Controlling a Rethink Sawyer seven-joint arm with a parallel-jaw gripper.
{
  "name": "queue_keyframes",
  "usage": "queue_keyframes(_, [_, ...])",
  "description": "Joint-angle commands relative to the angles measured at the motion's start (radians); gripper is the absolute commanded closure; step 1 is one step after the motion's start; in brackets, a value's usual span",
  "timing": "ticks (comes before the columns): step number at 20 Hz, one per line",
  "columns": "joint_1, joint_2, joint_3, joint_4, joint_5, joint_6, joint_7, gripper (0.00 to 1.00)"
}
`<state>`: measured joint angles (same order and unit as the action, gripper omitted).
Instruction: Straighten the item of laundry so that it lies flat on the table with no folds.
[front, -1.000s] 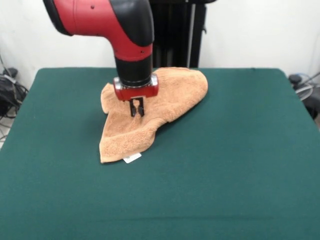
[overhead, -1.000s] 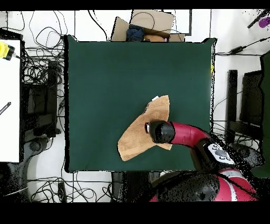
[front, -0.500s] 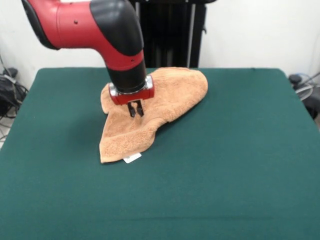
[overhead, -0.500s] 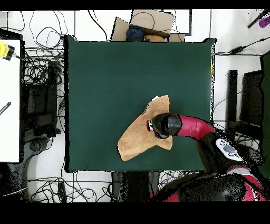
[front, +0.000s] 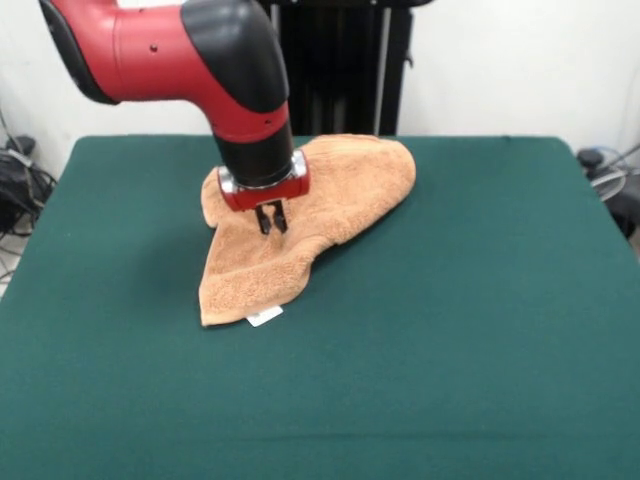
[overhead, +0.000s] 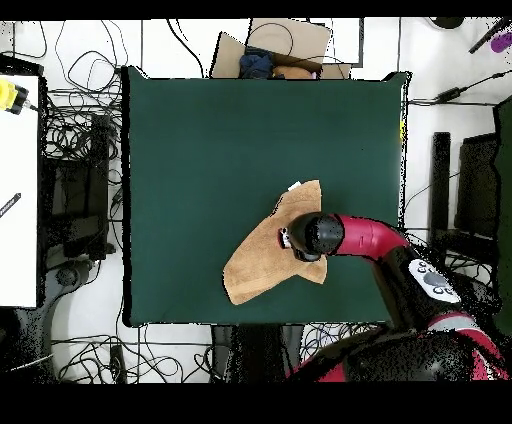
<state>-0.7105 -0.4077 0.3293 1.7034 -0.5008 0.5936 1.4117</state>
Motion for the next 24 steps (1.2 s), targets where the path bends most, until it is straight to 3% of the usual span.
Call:
queue_keyframes(1, [0.039, 0.122, 0.051, -0.167, -0.128, -0.184, -0.036, 1.00])
queue_keyframes(6, [0.113, 0.014, 0.013, -0.145, -0.113, -0.040, 0.001, 1.00])
queue_keyframes(10, [0.148, -0.016, -0.006, -0.145, -0.103, 0.012, 0.033, 1.00])
queue_keyframes(17, [0.132, -0.007, 0.009, -0.145, -0.095, 0.002, 0.018, 1.00])
queue_keyframes(24, [0.112, -0.023, 0.024, -0.152, -0.069, 0.068, -0.022, 1.00])
